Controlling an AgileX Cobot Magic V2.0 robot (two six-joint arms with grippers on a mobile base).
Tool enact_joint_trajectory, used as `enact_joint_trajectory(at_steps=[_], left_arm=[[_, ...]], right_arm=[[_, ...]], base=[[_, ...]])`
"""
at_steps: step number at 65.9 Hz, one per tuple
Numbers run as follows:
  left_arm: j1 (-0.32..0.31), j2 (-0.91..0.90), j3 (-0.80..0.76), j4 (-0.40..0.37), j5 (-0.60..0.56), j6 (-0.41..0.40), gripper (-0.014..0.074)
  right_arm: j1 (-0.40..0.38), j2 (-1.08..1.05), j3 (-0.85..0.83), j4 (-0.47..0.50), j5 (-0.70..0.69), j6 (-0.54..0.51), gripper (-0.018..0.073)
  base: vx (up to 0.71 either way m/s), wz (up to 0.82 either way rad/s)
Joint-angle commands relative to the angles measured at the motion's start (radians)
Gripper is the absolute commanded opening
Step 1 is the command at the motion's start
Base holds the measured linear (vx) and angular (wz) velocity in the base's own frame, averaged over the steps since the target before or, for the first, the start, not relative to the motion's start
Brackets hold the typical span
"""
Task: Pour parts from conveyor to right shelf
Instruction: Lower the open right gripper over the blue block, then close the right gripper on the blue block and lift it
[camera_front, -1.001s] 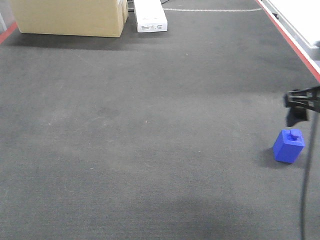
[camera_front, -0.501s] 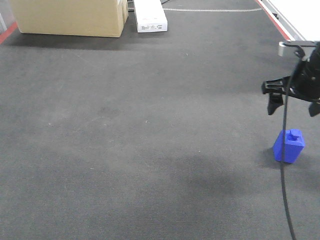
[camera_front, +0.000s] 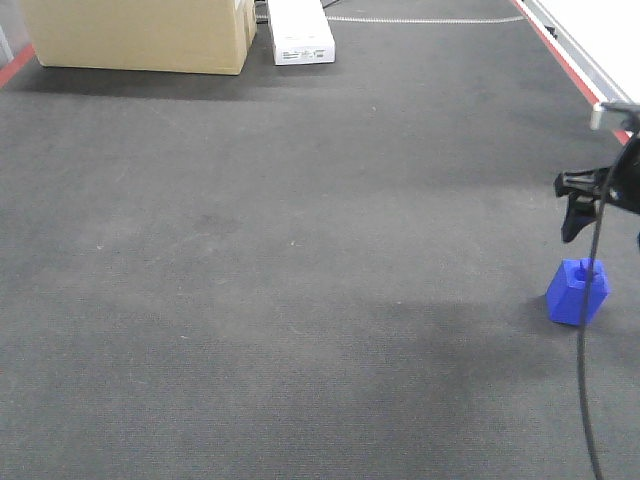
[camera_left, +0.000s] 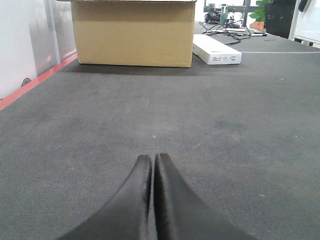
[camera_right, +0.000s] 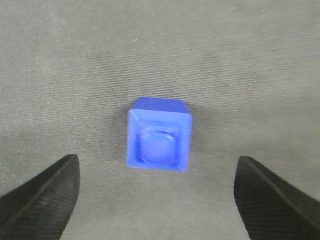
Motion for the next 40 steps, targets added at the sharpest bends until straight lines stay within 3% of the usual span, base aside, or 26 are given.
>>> enact_joint_trajectory(at_steps=[1, 40], left_arm=[[-0.006, -0.002, -0.020, -0.009, -0.077, -0.008, -0.0006], [-0.006, -0.002, -0.020, -0.009, -0.077, -0.008, -0.0006]], right_arm=[[-0.001, -0.018, -0.031, 0.013, 0.053, -0.021, 0.0592], [-0.001, 0.133, -0.031, 0.008, 0.044, -0.020, 0.0581]], base=[[0.00, 0.00], [0.00, 0.00]])
